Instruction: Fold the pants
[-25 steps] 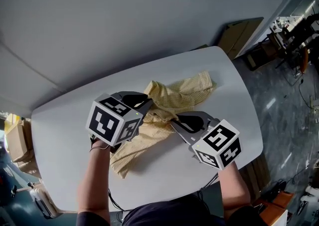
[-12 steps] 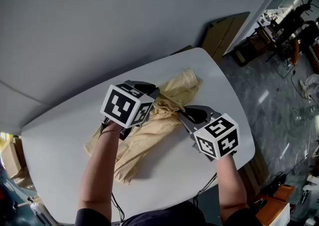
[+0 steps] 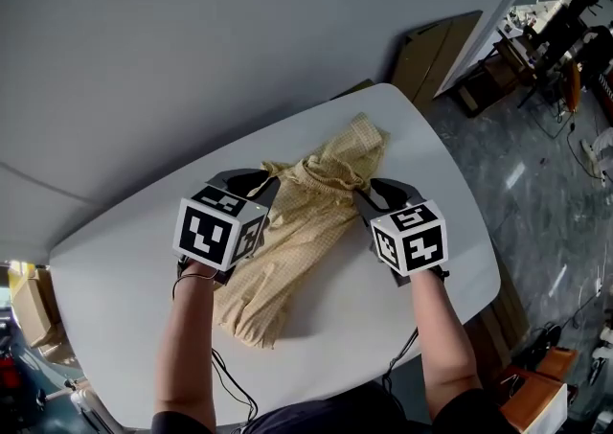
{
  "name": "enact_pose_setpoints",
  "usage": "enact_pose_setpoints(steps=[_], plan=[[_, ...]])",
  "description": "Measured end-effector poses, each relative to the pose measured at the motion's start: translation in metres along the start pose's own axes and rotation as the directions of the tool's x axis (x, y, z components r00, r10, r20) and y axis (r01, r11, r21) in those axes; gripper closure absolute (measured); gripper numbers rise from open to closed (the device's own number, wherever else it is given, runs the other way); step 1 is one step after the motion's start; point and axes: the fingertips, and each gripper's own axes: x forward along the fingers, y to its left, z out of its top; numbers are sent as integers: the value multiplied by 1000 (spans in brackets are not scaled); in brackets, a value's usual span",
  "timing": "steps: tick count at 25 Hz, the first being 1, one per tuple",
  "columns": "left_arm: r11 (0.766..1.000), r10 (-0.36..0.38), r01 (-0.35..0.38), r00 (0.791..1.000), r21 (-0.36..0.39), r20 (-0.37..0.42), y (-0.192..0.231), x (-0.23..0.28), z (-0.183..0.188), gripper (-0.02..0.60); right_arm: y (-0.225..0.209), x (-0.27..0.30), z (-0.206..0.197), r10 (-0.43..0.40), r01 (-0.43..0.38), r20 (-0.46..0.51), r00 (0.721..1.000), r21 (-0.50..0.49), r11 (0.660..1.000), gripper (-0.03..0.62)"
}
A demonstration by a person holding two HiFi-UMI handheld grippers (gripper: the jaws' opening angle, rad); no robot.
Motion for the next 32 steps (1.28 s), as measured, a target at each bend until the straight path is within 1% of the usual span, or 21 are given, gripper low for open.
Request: enact_pose_setpoints(steps=[1, 4, 6, 8, 10, 12, 14, 16, 17, 19, 20, 22, 24, 27, 29, 30, 32], plan=[[1000, 9, -9, 1000, -3, -3, 3, -7, -6, 514, -3, -3, 3, -17, 17, 18, 1000, 7, 1000, 442], [1000, 29, -29, 1000, -5, -7, 11, -31, -28, 517, -3, -17, 15, -46, 46, 73, 996, 6, 999, 442], [1000, 5, -5, 1000, 9, -15, 9, -47, -46, 522, 7, -26, 22, -28, 30, 100, 995, -16, 999, 442], [997, -47, 49, 998, 51, -32, 0, -61, -67, 523, 25, -37, 26, 16, -9, 116, 993, -61, 998, 442], [988, -102, 105, 994, 111, -39, -9, -77, -88, 529, 53, -48, 24, 96, -83, 116, 989, -111, 990, 454], [974, -145, 150, 988, 170, -44, -15, -93, -108, 554, 95, -56, 18, 208, -193, 104, 973, -138, 971, 459], [958, -174, 184, 983, 220, -65, -16, -110, -128, 555, 152, -61, 7, 339, -325, 79, 937, -153, 933, 457], [943, -204, 219, 975, 251, -85, -17, -125, -146, 559, 215, -64, -13, 456, -446, 22, 890, -174, 878, 445], [937, -225, 241, 970, 253, -91, -18, -131, -153, 563, 243, -64, -25, 494, -488, -13, 869, -184, 853, 439], [928, -269, 284, 959, 243, -94, -23, -138, -168, 565, 286, -65, -47, 531, -534, -73, 844, -196, 822, 434], [925, -285, 300, 954, 235, -96, -24, -140, -176, 565, 302, -65, -55, 537, -544, -92, 839, -197, 816, 434], [921, -301, 321, 946, 219, -123, -24, -144, -192, 563, 322, -66, -67, 537, -549, -114, 836, -193, 813, 433], [912, -302, 335, 939, 236, -164, -25, -149, -206, 543, 335, -70, -74, 526, -541, -128, 841, -195, 818, 428], [884, -308, 364, 926, 293, -219, -27, -155, -221, 498, 343, -74, -84, 480, -503, -153, 864, -231, 833, 407], [870, -313, 384, 915, 309, -254, -25, -154, -228, 467, 343, -67, -94, 419, -461, -196, 886, -286, 840, 385], [868, -314, 391, 910, 306, -270, -24, -151, -232, 455, 342, -62, -100, 388, -442, -222, 895, -315, 840, 373], [870, -323, 407, 897, 279, -301, -22, -146, -239, 439, 342, -56, -111, 346, -424, -264, 900, -347, 837, 372]])
